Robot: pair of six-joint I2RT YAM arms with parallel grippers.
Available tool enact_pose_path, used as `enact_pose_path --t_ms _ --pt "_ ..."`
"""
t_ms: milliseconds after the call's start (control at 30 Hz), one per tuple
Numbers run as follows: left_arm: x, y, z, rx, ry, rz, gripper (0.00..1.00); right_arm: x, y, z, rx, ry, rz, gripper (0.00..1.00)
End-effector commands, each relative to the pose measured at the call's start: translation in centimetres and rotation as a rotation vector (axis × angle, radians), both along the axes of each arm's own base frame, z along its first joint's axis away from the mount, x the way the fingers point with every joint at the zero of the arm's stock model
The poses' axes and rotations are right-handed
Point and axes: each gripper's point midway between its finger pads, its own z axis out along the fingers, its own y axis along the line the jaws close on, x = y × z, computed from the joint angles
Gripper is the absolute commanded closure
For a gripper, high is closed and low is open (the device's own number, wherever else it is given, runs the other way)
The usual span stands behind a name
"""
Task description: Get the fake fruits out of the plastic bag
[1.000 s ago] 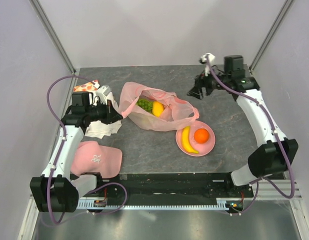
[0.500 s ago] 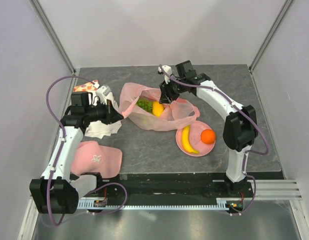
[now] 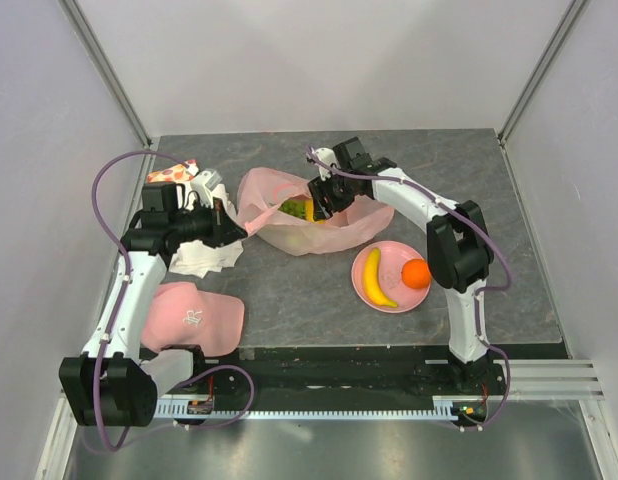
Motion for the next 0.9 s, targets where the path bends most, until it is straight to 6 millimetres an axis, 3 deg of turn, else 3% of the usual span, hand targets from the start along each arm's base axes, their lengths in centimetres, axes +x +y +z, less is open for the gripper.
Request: enact_pose_path --t_ms 0,100,200,267,300,367,400,500,600,633,867 --pt "0.7 -0.2 1.7 -0.022 -0.029 -0.003 0.98 2.0 0.3 0.1 -0.016 -0.038 -0.073 0.38" --pt "0.7 -0.2 1.5 -0.024 -0.022 -0.003 0.98 2.4 -0.2 -1.0 -0.058 -0.038 -0.114 0.25" --pt "0.7 -0.2 1.3 -0.027 -0.011 -0.005 0.98 2.5 -0.3 -2.4 -0.085 -0.025 -0.132 0.2" --pt "0.8 -0.3 1.3 -0.028 -0.011 -0.008 0.98 2.6 -0.1 -3.2 -0.09 -0.02 -0.118 0.26" --pt "0.8 -0.3 1.2 -0.028 -0.008 -0.006 0.98 2.7 0.1 -3.0 -0.083 -0.024 -0.108 0.36" --pt "0.9 -0.3 1.1 -0.029 -0.006 -0.005 0.99 3.0 0.4 -2.6 -0.076 -0.045 -0.081 0.46" --pt "1.0 -0.3 1.1 -0.03 -0.006 -0.006 0.98 3.2 0.6 -1.9 -0.068 -0.061 -0.074 0.56" --pt "1.3 -0.3 1.1 -0.039 -0.012 0.005 0.98 3.4 0.7 0.6 -0.048 -0.12 -0.048 0.69" --pt "2.3 -0.5 1.4 -0.065 -0.011 0.023 0.98 2.4 0.4 4.1 -0.024 -0.158 -0.007 0.78" --pt "2.7 -0.5 2.1 -0.073 -0.026 0.023 0.99 1.8 0.3 6.4 -0.004 -0.19 0.01 0.79" --pt "5.9 -0.8 4.8 -0.116 -0.071 0.048 0.98 -5.0 -1.2 13.6 0.083 -0.176 0.199 0.84"
